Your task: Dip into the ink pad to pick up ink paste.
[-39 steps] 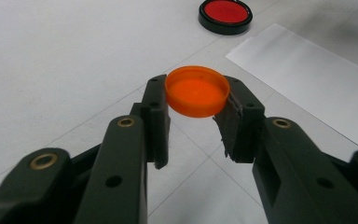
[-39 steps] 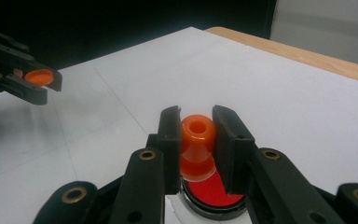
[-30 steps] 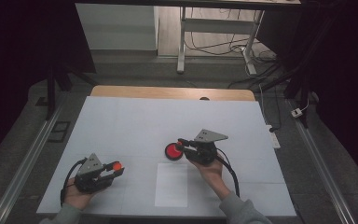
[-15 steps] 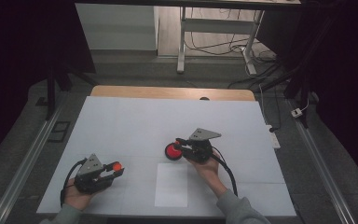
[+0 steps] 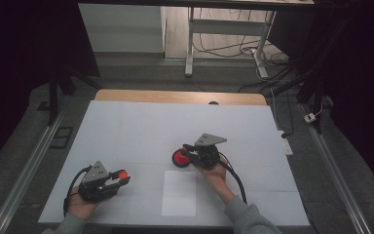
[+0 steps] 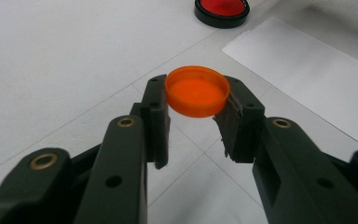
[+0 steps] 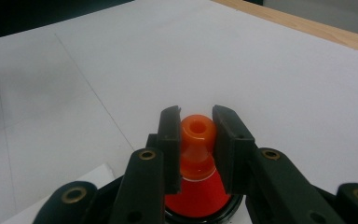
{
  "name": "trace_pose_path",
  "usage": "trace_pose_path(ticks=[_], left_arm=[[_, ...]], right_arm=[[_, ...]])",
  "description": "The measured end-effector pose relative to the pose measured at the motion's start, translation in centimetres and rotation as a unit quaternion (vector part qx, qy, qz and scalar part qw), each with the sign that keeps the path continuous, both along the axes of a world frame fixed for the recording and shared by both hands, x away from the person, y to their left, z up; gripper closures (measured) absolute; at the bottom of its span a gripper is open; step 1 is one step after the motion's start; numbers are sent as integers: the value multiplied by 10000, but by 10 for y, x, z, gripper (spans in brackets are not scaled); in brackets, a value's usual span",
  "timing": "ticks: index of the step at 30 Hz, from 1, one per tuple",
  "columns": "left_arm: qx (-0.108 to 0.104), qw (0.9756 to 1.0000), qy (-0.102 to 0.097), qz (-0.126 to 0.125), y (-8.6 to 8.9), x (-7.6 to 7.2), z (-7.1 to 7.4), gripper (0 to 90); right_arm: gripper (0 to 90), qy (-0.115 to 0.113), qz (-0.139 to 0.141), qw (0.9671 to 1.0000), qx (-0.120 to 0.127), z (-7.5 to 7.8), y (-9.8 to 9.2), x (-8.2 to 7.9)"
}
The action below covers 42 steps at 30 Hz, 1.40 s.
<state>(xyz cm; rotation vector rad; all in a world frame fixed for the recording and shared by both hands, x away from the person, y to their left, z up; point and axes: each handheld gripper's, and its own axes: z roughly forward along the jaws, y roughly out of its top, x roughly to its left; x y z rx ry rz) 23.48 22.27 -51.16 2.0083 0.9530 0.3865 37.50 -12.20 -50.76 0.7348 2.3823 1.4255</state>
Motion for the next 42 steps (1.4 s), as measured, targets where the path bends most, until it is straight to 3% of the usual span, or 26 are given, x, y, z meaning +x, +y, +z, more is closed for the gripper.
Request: trace_pose_path(ticks=[22, 42], left_arm=[[-9, 10000, -13, -15, 0, -1, 1, 651], [-32, 10000, -29, 0, 2, -1, 2, 651]], right_arm=[[727, 107, -3, 9997, -217, -13, 6, 5], [727, 44, -9, 9995, -320, -18, 9, 6]])
